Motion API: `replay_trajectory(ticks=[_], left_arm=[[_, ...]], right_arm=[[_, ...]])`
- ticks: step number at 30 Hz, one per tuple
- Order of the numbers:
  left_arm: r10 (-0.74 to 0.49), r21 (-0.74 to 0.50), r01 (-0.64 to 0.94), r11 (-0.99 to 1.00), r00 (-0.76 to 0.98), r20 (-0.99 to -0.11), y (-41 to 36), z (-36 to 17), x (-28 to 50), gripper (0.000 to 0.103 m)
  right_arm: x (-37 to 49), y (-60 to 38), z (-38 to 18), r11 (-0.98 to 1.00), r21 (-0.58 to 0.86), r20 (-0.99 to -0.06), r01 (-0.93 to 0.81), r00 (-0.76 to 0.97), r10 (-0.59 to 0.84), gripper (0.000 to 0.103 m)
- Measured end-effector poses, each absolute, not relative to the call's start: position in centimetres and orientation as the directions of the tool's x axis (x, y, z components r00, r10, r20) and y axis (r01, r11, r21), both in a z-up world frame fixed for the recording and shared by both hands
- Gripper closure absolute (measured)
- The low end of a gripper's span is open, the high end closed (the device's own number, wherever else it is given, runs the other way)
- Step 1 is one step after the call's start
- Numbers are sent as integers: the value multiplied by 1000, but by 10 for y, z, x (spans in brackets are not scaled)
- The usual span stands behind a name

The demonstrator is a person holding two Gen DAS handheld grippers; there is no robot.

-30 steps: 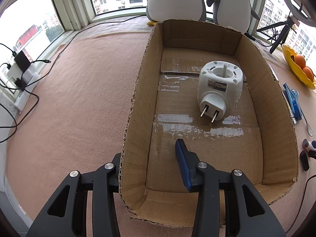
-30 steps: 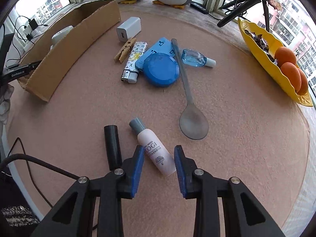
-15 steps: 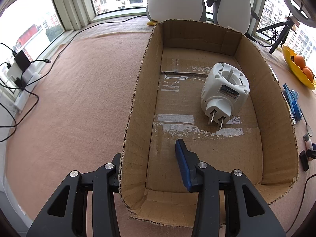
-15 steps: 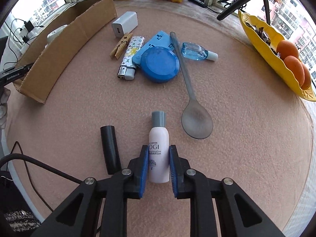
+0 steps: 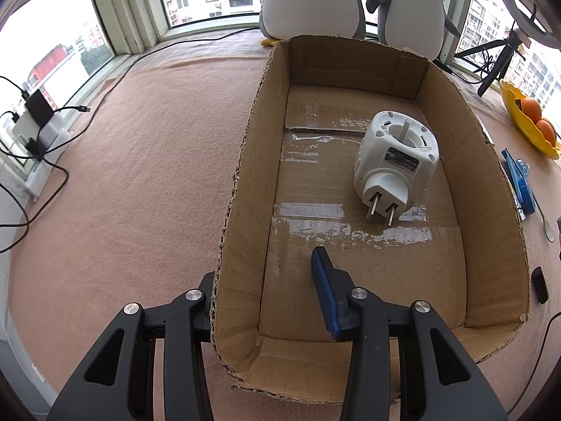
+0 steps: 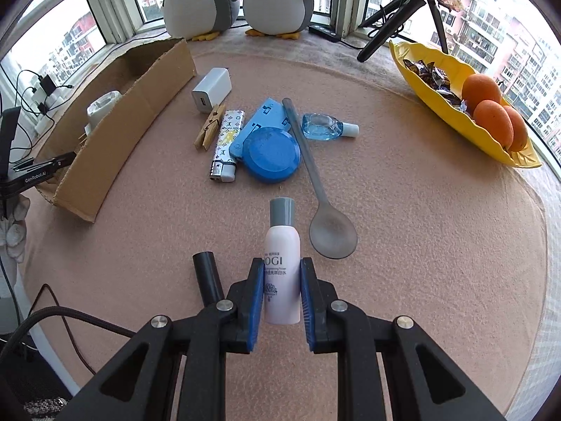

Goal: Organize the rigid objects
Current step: 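Grasp the white lotion bottle with the right gripper, then carry the lotion bottle with the right gripper into the box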

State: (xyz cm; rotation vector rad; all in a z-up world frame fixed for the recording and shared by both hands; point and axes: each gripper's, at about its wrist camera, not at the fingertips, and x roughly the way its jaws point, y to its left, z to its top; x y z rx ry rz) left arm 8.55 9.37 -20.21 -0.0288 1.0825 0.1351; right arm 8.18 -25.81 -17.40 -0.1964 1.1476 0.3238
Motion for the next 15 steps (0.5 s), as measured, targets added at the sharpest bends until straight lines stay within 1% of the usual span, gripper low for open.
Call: replay_trajectory(ticks=[7, 15], left_arm=[[94, 40, -124, 991, 462, -882, 94, -202, 86, 62], [89, 36, -123, 992, 463, -882, 92, -201, 88, 62]], right_arm=[[74, -225, -133, 908, 19, -876, -419, 431, 217, 85], [64, -170, -92, 845, 86, -821, -527, 443, 360, 85]])
